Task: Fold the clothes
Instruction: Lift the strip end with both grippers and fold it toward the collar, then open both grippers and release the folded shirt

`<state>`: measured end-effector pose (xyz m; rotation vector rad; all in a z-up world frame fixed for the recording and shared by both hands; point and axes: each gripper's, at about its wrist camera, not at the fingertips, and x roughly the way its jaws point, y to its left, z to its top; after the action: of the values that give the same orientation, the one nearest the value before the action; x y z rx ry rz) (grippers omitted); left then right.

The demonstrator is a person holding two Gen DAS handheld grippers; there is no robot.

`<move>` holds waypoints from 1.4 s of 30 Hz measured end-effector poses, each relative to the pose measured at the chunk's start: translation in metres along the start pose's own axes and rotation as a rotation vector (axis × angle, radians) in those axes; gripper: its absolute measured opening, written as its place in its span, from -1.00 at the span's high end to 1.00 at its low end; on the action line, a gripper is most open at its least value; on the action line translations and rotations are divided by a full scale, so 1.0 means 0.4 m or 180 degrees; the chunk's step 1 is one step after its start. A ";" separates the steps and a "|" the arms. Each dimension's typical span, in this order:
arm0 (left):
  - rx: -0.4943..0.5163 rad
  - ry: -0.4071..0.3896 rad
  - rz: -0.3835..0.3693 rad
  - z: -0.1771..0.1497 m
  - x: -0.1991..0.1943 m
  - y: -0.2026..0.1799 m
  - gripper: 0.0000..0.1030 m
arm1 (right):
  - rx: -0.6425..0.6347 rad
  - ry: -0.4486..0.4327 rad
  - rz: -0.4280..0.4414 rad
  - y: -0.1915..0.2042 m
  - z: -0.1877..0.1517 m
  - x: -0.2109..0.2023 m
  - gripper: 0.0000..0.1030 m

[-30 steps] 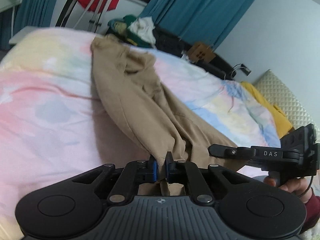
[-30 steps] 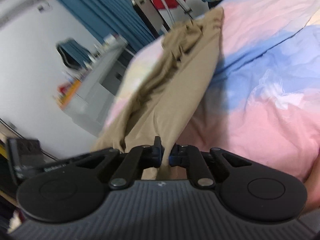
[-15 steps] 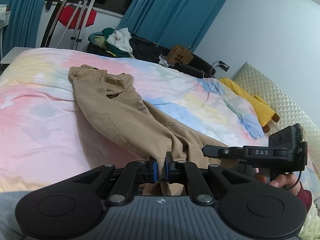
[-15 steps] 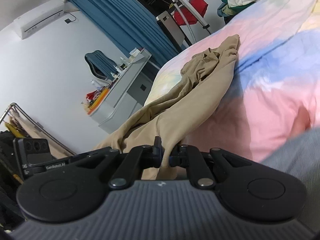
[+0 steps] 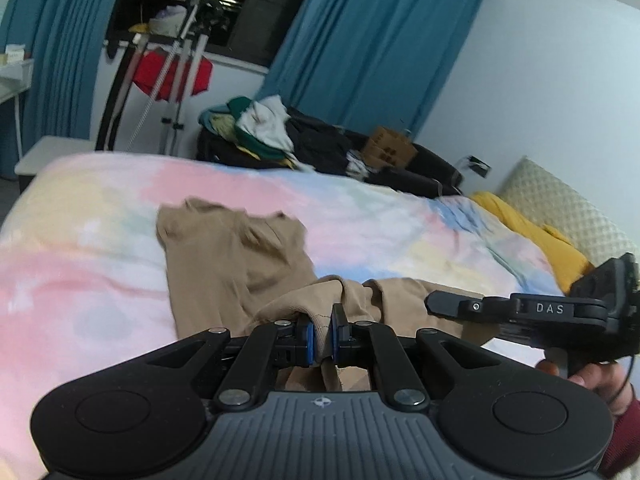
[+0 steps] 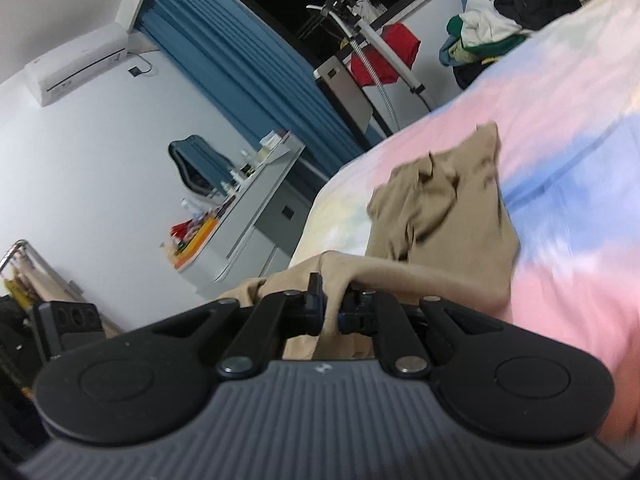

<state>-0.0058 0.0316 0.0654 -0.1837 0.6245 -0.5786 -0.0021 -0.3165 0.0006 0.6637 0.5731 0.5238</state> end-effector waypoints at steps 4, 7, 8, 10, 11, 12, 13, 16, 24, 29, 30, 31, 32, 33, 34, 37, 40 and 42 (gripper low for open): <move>0.0032 -0.0024 0.0183 0.082 0.126 0.055 0.83 | -0.0066 -0.0015 -0.0165 -0.030 0.085 0.121 0.81; 0.0060 0.0003 0.0336 0.129 0.248 0.103 0.83 | -0.0080 -0.0010 -0.0292 -0.062 0.134 0.223 0.81; 0.0044 0.0034 0.0371 0.140 0.293 0.123 0.82 | -0.0079 0.0003 -0.0339 -0.079 0.148 0.258 0.81; 0.0032 0.0105 0.0434 0.154 0.375 0.160 0.82 | -0.0073 0.0039 -0.0441 -0.118 0.168 0.324 0.81; 0.0020 0.0151 0.0468 0.156 0.416 0.179 0.82 | -0.0057 0.0072 -0.0496 -0.140 0.176 0.358 0.81; 0.0006 0.0191 0.0496 0.155 0.451 0.193 0.81 | -0.0034 0.0105 -0.0533 -0.162 0.180 0.387 0.81; -0.0014 0.0236 0.0516 0.150 0.488 0.210 0.81 | -0.0011 0.0137 -0.0568 -0.185 0.182 0.414 0.81; 0.0008 0.0385 0.0571 0.122 0.565 0.246 0.79 | 0.0031 0.0254 -0.0686 -0.252 0.173 0.489 0.81; 0.0165 0.0515 0.0658 0.090 0.621 0.254 0.70 | 0.0054 0.0402 -0.0797 -0.312 0.147 0.552 0.79; 0.0167 0.0463 0.0755 0.090 0.565 0.215 -0.02 | -0.0027 0.0387 -0.0786 -0.289 0.147 0.527 0.54; 0.0147 0.0432 0.0773 0.089 0.547 0.205 -0.22 | -0.0050 0.0365 -0.0780 -0.280 0.146 0.516 0.27; 0.0129 0.0370 0.0772 0.087 0.524 0.194 -0.28 | -0.0065 0.0330 -0.0768 -0.271 0.143 0.503 0.13; 0.0114 0.0321 0.0762 0.084 0.500 0.183 -0.36 | -0.0064 0.0275 -0.0753 -0.262 0.138 0.487 -0.14; 0.0095 0.0286 0.0750 0.081 0.477 0.171 -0.43 | -0.0054 0.0218 -0.0739 -0.253 0.132 0.470 -0.27; 0.0077 0.0250 0.0738 0.078 0.455 0.160 -0.47 | -0.0046 0.0182 -0.0725 -0.243 0.124 0.454 -0.27; 0.0049 0.0179 0.0697 0.061 0.392 0.123 -0.56 | -0.0072 0.0141 -0.0718 -0.210 0.095 0.410 -0.27; -0.0047 0.0181 0.0713 0.029 0.343 0.087 -0.58 | -0.0133 0.0107 -0.0735 -0.173 0.066 0.370 -0.27; -0.0146 0.0200 0.0695 0.007 0.318 0.071 -0.60 | -0.0103 0.0073 -0.0724 -0.155 0.044 0.340 -0.27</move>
<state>0.0927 -0.0163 -0.0052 -0.1387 0.7089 -0.3606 0.1237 -0.2824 -0.0745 0.5538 0.6514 0.3273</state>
